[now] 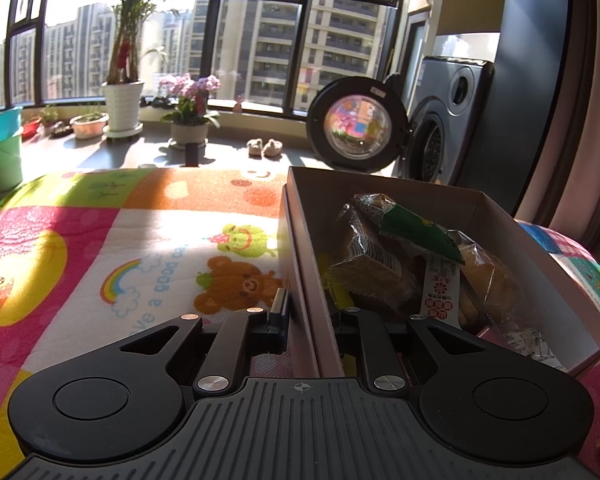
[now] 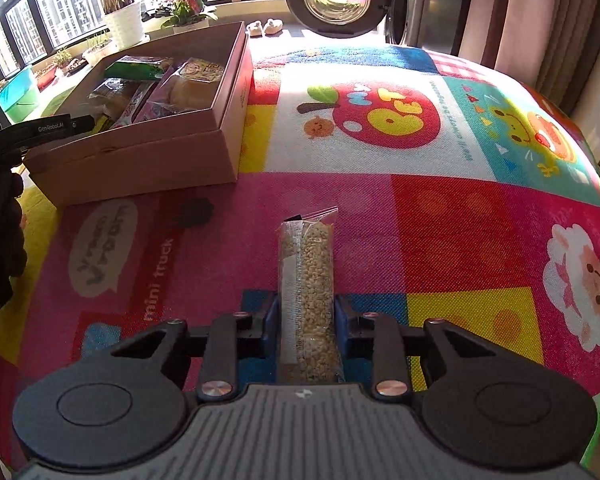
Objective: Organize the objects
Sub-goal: 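Grasp the clear grain-stick packet with the right tool and lift it, then lower the grain-stick packet into the cardboard box and open the right tool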
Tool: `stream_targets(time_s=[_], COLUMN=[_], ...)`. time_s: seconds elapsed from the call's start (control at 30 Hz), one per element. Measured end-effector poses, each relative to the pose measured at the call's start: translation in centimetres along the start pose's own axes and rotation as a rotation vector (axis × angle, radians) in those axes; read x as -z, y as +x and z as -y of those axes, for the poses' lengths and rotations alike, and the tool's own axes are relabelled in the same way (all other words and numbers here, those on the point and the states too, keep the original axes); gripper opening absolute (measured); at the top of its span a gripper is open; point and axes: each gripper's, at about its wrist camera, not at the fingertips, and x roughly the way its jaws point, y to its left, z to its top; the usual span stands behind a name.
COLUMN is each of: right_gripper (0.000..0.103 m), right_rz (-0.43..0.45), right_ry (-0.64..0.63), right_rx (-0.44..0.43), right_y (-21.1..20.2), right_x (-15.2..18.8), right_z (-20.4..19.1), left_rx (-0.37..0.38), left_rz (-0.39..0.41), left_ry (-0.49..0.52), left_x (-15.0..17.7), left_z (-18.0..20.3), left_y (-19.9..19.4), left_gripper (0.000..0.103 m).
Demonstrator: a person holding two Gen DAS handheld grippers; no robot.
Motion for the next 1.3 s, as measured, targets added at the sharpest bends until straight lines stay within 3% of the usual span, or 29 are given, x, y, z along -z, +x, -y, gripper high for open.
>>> stream_targets(time_s=[0.1, 0.3, 0.53, 0.7, 0.9, 1.13, 1.3], right_gripper=[0.028, 0.028, 0.028, 0.028, 0.028, 0.028, 0.030], right_rz=[-0.020, 0.038, 0.161, 0.188, 0.252, 0.205, 0.241], right_ry=[-0.003, -0.073, -0.114, -0.124, -0.145, -0.141, -0.160], right_rx=[-0.064, -0.113, -0.149, -0.121, -0.017, 0.047, 0.088], right_y=[-1.1, -4.8, -7.4, -6.0, -2.3, 3.2, 3.6], right_x=[0.4, -0.2, -6.4, -12.3, -17.5, -18.7, -17.9], right_z=[-1.0, -3.6, -6.6, -8.6, -10.5, -10.8, -9.8], left_rx=[0.000, 0.000, 0.001, 0.001, 0.000, 0.001, -0.001], left_rz=[0.000, 0.000, -0.001, -0.001, 0.000, 0.000, 0.001], left_ry=[0.000, 0.000, -0.001, -0.001, -0.001, -0.002, 0.000], left_x=[0.0, 0.0, 0.0, 0.0, 0.0, 0.0, 0.1], left_z=[0.0, 0.0, -0.1, 0.0, -0.1, -0.1, -0.1], left_y=[0.0, 0.0, 0.0, 0.0, 0.0, 0.1, 0.2], left_gripper=[0.018, 0.018, 0.018, 0.018, 0.018, 0.018, 0.018])
